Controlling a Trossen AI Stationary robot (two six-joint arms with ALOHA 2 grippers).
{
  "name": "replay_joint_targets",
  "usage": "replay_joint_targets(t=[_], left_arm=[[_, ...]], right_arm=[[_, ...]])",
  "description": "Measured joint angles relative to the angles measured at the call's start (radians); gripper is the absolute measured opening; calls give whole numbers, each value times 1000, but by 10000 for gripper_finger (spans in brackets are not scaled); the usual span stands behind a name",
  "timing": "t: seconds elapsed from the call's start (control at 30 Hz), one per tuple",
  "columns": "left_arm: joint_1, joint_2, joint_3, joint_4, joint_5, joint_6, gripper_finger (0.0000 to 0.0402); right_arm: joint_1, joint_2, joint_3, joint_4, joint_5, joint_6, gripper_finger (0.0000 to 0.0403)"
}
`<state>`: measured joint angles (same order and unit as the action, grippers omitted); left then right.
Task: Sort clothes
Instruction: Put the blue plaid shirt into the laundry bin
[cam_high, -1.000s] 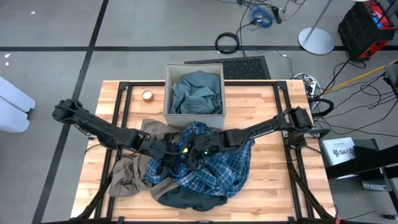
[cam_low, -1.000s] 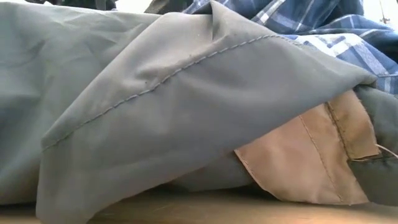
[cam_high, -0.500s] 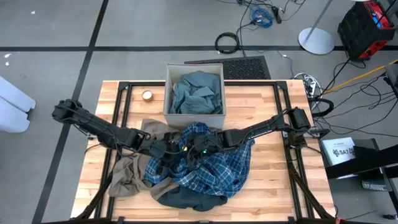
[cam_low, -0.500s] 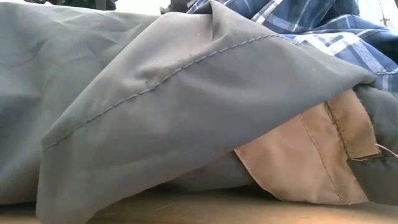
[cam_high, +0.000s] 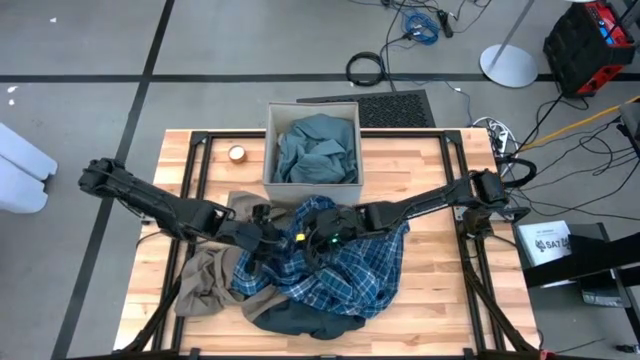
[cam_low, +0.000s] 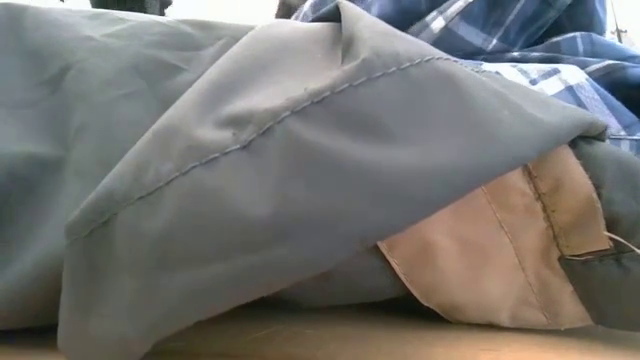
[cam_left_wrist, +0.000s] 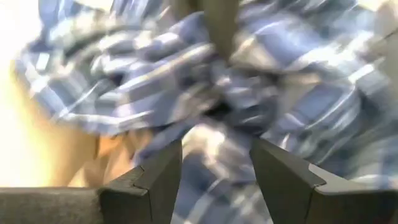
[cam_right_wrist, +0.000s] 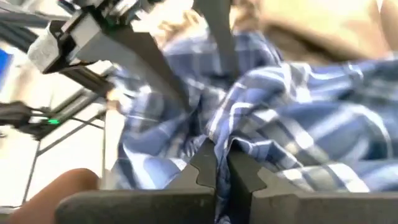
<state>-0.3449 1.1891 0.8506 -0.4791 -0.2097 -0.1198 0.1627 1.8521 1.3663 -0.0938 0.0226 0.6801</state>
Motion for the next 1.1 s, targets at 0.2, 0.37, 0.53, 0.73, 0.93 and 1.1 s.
replay_joint_targets(t=[0.2, 0.37, 0.53, 0.73, 0.93, 1.1], left_arm=[[-39, -140, 17, 68, 44, 56, 203], [-49, -278, 17, 64, 42, 48, 203], [-48, -340, 17, -18, 39, -37, 203], [-48, -320, -23, -106, 63, -248, 203], [-49, -242, -69, -101, 168, -346, 203], [-49, -145, -69, -27, 168, -352, 203]], right_arm=[[11, -162, 0, -88, 5, -57, 1], [43, -290, 0, -181, 32, -67, 1], [67, -312, 2, -274, 36, -46, 0], [77, -249, 2, -425, 35, 33, 0], [76, -174, 1, -456, 29, 49, 0], [73, -161, 1, -477, 34, 81, 0]])
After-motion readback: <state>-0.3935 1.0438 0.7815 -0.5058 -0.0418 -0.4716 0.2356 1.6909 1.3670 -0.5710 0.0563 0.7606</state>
